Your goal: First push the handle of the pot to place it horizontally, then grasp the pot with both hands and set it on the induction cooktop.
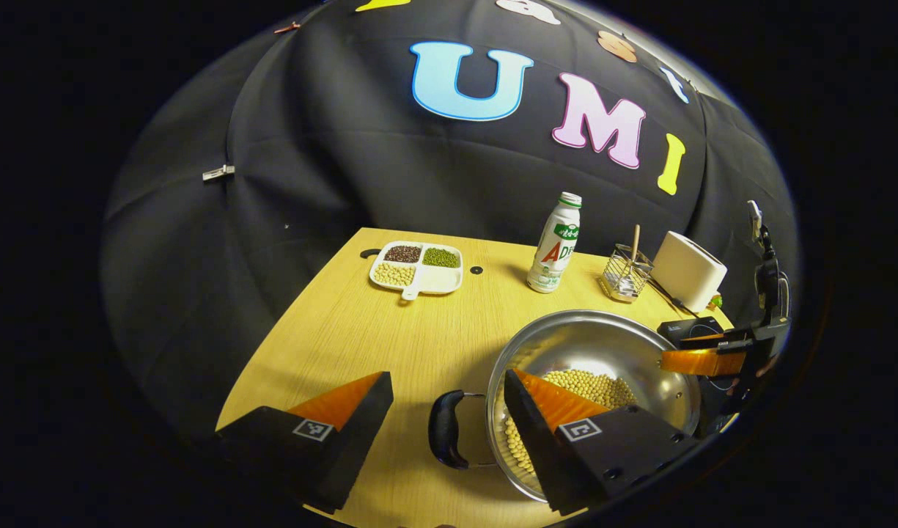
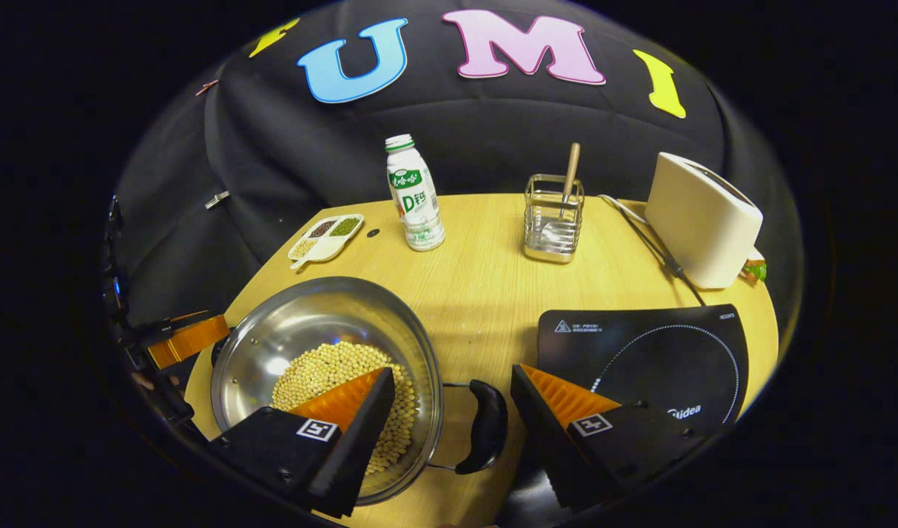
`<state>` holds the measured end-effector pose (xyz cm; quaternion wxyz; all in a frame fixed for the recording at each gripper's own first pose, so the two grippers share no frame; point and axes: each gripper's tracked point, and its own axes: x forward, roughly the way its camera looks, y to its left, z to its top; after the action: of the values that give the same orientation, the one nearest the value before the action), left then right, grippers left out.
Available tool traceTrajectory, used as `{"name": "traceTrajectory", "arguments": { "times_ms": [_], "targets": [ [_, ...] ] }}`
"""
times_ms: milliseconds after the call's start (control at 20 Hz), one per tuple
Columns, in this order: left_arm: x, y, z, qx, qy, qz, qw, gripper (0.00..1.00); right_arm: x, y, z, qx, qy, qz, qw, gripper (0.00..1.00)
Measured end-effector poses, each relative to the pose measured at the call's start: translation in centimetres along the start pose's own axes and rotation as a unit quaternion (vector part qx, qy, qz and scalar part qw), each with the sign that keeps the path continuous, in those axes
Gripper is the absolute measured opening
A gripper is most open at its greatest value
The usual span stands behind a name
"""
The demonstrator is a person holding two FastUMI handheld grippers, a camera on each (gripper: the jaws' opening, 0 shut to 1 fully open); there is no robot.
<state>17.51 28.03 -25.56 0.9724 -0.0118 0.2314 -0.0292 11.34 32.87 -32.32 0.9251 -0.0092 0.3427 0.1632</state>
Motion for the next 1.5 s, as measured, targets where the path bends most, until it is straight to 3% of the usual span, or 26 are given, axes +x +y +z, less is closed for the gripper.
{"name": "traceTrajectory", "arguments": {
  "times_ms": [350,500,700,950,1100,1200,1250,1500],
  "targets": [
    [2.3,-1.1,-2.3,-0.005,0.029,-0.025,0.999,0.96,1.0,0.1,-1.2,-0.011,0.008,-0.017,1.0,0.99],
    [2.9,-0.9,-3.4,0.016,0.045,-0.024,0.999,0.96,1.5,0.5,-1.7,-0.018,0.01,-0.024,0.999,0.99],
    [3.0,-0.1,-4.6,0.006,0.06,-0.024,0.998,0.95,2.4,1.6,-2.0,-0.013,0.014,-0.021,1.0,0.97],
    [3.1,1.6,-5.3,0.02,0.074,-0.018,0.997,0.82,3.1,2.1,-2.5,-0.001,0.022,-0.031,0.999,0.74],
    [3.1,2.0,-6.4,0.005,0.088,-0.026,0.996,0.74,3.3,2.7,-3.4,-0.001,0.038,-0.028,0.999,0.74],
    [2.9,2.4,-6.6,-0.005,0.085,-0.025,0.996,0.79,3.4,3.1,-3.8,-0.008,0.041,-0.027,0.999,0.74],
    [2.9,2.6,-6.7,-0.006,0.084,-0.025,0.996,0.73,3.4,3.1,-4.0,-0.011,0.042,-0.027,0.999,0.75],
    [3.0,2.8,-6.7,-0.003,0.089,-0.026,0.996,0.73,3.4,3.3,-4.3,-0.001,0.046,-0.026,0.999,0.74]
  ]
}}
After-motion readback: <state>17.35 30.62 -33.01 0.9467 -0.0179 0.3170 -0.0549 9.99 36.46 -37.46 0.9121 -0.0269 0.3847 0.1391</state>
